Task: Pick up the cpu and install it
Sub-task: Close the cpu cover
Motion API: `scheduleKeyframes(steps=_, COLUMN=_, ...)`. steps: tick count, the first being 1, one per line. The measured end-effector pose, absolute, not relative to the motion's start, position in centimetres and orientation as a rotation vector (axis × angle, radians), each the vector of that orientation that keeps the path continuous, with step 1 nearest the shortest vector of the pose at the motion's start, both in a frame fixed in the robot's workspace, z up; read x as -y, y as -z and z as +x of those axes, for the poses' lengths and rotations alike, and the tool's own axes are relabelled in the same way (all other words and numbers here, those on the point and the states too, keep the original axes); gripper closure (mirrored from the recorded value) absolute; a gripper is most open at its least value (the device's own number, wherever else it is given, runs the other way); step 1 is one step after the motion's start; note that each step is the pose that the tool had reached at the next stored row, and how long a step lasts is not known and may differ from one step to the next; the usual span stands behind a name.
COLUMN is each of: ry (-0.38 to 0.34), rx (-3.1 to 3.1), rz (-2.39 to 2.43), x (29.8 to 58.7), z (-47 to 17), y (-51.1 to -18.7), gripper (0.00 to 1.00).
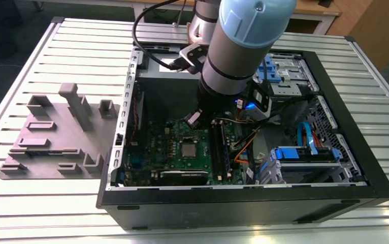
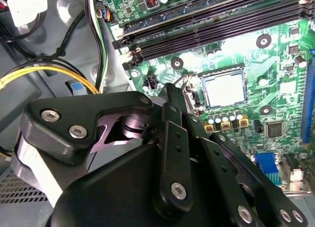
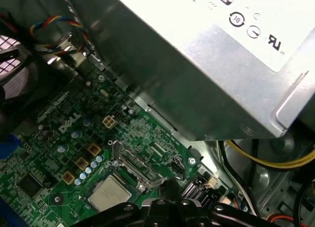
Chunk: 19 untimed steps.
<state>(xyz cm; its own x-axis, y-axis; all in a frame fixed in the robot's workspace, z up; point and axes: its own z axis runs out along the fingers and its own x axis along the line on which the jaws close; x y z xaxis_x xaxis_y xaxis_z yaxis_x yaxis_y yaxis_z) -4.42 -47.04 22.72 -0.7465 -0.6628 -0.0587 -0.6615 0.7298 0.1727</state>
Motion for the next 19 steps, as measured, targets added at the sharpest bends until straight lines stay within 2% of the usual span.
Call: scheduleKeyframes(steps=19, ry=0.286, rx=2.885, rz=1.18, x=47.13, z=-4.14, y=-22.72, gripper=0.9)
